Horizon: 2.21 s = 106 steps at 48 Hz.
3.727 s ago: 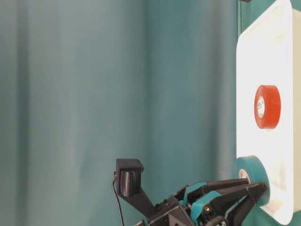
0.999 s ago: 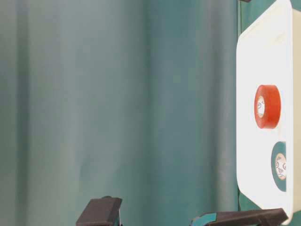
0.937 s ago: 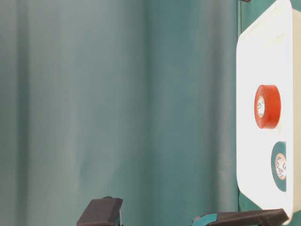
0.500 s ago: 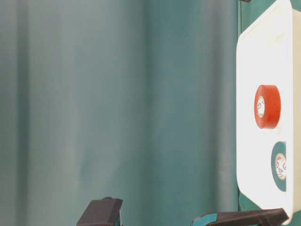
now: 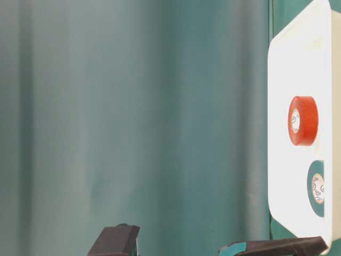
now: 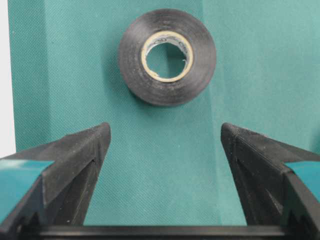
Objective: Put the tape alternately from left to right into the white case.
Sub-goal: 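Move the right gripper down over the yellow tape roll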
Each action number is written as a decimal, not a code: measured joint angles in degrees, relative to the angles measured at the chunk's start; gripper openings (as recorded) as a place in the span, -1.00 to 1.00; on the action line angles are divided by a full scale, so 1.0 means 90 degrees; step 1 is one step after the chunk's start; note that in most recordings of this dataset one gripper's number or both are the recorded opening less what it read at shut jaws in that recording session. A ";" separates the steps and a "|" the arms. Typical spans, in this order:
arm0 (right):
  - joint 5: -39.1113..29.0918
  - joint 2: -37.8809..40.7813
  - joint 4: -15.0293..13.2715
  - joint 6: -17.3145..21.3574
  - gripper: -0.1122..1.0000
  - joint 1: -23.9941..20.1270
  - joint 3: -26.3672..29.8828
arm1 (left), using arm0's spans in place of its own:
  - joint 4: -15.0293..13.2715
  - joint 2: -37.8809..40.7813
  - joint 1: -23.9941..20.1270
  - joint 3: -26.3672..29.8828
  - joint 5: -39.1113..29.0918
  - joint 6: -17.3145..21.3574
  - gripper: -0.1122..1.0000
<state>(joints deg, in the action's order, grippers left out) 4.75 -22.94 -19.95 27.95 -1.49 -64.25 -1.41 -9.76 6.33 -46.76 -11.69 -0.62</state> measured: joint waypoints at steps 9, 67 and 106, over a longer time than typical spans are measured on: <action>0.0117 0.0000 0.0000 0.0078 0.47 -0.0479 0.0000 | -0.0010 0.0000 0.0000 0.0000 0.0010 0.0000 0.86; 0.0430 0.1377 0.0010 0.0342 0.47 -0.1689 0.0928 | -0.0010 0.0000 0.0000 0.0000 0.0000 0.0000 0.86; -0.0332 0.2842 0.0000 0.0488 0.47 -0.2217 0.2217 | 0.0000 0.0000 0.0000 -0.0010 0.0010 0.0010 0.86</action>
<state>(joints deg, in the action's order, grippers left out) 1.76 2.64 -19.95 32.34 -21.45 -44.30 -1.41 -9.76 6.33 -46.85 -11.60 -0.53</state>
